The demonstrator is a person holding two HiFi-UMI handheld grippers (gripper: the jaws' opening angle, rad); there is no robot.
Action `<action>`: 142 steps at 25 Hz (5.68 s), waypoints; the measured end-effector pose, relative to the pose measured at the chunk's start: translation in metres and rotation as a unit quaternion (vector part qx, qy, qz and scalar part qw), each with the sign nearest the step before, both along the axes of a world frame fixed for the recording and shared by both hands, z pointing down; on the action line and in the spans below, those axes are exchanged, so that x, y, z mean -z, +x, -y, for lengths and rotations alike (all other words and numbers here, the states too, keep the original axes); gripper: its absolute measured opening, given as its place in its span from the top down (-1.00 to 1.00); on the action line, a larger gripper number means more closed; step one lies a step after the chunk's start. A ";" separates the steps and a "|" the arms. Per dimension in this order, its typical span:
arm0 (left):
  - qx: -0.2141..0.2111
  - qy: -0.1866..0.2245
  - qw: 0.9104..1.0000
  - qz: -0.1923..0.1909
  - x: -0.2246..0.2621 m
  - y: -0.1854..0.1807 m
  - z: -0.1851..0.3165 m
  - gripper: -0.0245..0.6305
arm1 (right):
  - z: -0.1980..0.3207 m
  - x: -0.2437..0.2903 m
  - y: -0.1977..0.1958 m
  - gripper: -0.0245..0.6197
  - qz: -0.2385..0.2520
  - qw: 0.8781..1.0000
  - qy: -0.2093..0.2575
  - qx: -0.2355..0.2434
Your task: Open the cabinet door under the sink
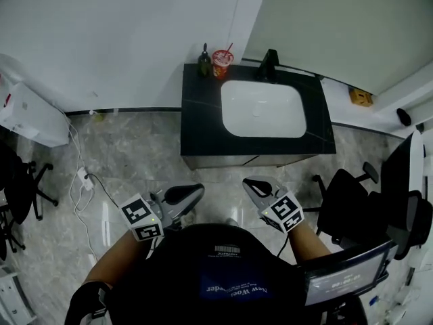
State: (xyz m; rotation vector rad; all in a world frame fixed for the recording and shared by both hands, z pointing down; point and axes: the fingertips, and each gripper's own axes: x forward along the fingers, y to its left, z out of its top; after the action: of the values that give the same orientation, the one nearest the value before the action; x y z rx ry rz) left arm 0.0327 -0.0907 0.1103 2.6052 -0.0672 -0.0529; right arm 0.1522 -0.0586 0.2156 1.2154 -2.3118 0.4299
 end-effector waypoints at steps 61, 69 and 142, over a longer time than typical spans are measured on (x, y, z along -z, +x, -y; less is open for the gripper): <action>0.057 -0.204 0.977 0.037 -0.324 -0.046 -0.112 0.93 | 0.119 -0.324 0.026 -0.12 -0.556 0.808 0.187 0.050; 0.057 -0.193 0.979 0.031 -0.310 -0.043 -0.104 0.93 | 0.095 -0.319 0.018 -0.11 -0.477 0.869 0.044 0.125; -0.229 -0.027 0.967 0.106 -0.151 -0.190 0.145 0.93 | -0.014 -0.386 -0.131 0.65 -0.048 0.858 -0.431 -0.275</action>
State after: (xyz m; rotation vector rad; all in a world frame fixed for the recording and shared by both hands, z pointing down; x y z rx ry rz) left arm -0.1572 -0.2354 0.2616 2.4969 0.4496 0.3858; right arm 0.0213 -0.0447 0.6011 1.3094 -1.3277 1.3813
